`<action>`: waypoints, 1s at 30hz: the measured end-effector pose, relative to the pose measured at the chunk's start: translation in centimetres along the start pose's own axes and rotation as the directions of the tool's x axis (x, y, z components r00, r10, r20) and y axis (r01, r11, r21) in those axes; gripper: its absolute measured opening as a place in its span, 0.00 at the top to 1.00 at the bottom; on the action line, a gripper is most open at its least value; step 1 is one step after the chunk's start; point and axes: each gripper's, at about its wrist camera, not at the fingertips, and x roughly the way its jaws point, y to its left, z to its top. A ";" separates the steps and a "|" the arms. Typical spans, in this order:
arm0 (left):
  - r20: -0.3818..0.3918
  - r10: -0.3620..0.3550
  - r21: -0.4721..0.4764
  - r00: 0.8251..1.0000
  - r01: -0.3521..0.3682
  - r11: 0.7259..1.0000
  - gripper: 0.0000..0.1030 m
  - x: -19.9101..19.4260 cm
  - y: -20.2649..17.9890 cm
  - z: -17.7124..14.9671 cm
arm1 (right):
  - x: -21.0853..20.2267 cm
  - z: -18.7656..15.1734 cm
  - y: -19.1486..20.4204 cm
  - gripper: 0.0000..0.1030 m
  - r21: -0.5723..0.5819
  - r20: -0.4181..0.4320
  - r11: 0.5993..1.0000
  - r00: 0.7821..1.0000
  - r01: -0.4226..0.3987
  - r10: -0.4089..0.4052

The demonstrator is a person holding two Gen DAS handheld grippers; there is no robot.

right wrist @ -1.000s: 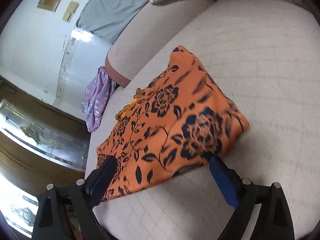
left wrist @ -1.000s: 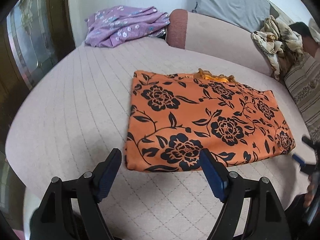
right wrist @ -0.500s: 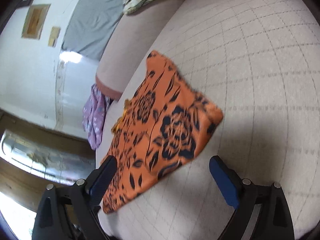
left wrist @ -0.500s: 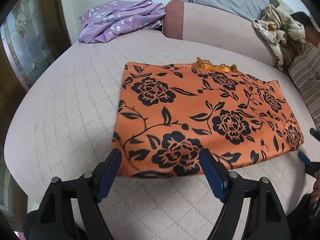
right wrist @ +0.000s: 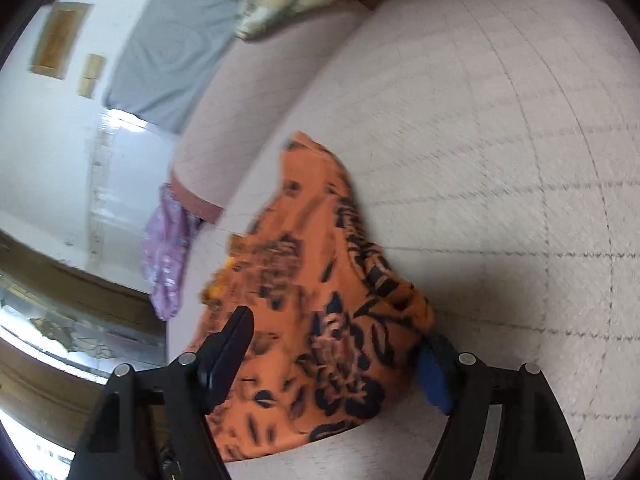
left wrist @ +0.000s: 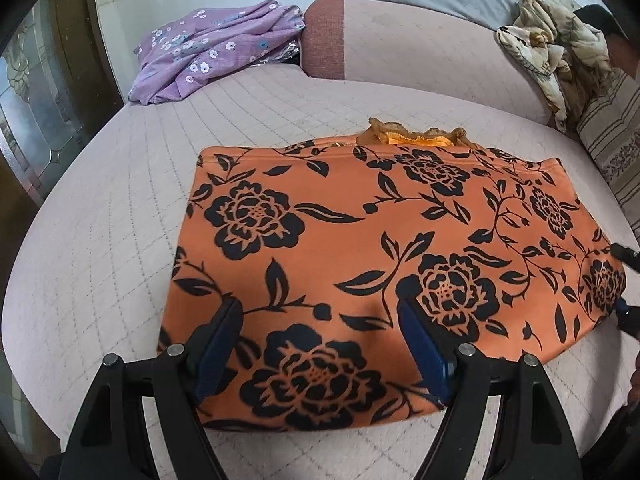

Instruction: Fold small clothes

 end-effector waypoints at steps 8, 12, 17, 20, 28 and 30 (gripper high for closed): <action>-0.003 0.007 0.000 1.000 -0.007 1.000 0.22 1.5 -0.9 1.0 | 2.4 0.5 1.5 0.40 -0.164 -0.058 0.986 0.997 0.041 -0.051; -0.042 0.025 0.019 0.999 -0.024 1.000 0.22 3.2 -1.2 0.9 | 2.9 0.6 2.3 0.67 -0.193 -0.076 0.980 0.995 0.056 -0.072; -0.014 -0.003 -0.009 1.000 0.003 1.000 0.22 2.1 -0.9 1.6 | 3.1 0.6 3.0 0.55 -0.225 -0.079 0.973 0.994 0.060 -0.080; 0.026 0.001 -0.011 1.000 -0.001 1.000 0.19 2.1 -0.7 1.5 | 3.5 0.5 2.4 0.27 -0.202 -0.094 0.979 0.995 0.025 -0.044; -0.028 -0.053 -0.027 0.998 0.052 0.998 0.16 2.3 1.8 2.2 | 3.2 0.8 9.1 0.82 -0.306 -0.075 0.951 0.995 0.045 -0.072; 0.044 -0.053 -0.108 0.998 0.058 0.992 0.16 -0.3 4.6 2.4 | 1.6 0.0 15.1 0.82 -0.409 -0.037 0.913 0.999 -0.001 -0.016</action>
